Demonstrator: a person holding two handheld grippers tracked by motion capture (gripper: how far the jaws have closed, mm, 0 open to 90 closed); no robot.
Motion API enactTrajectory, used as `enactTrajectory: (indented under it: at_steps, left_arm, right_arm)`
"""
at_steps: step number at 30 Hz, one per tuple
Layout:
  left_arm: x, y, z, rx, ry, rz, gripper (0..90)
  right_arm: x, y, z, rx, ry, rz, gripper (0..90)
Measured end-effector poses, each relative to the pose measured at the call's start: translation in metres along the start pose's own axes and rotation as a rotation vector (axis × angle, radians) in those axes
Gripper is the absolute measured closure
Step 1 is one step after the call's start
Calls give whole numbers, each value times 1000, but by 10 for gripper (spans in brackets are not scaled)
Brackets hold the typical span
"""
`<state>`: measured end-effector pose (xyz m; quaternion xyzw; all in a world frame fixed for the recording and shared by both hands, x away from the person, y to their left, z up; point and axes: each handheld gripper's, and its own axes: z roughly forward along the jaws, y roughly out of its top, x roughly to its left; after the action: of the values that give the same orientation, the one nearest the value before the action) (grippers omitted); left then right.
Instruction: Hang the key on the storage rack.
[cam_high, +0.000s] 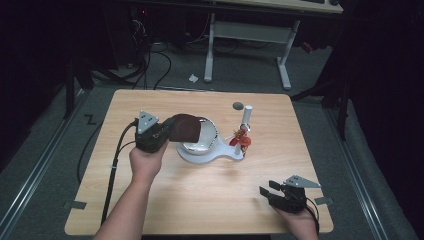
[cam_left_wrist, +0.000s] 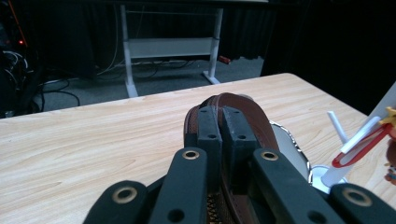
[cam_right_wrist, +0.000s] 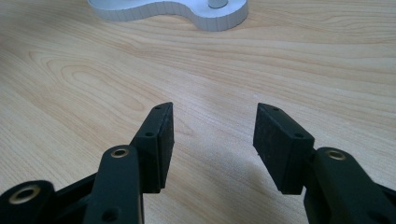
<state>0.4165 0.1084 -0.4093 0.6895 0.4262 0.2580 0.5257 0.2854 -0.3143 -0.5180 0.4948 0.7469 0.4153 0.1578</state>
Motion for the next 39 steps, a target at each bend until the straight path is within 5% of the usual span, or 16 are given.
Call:
enactTrajectory:
  at_steps: [11, 29, 39]
  left_arm:
    - [-1, -2, 4, 50, 45, 45, 867]
    - [-11, -8, 28, 132, 78, 22, 858]
    - [-19, -12, 38, 137, 96, 13, 853]
  right_arm:
    - [1, 0, 0, 2, 6, 3, 485]
    - [2, 0, 0, 4, 10, 1, 484]
    - [1, 0, -1, -1, 13, -3, 484]
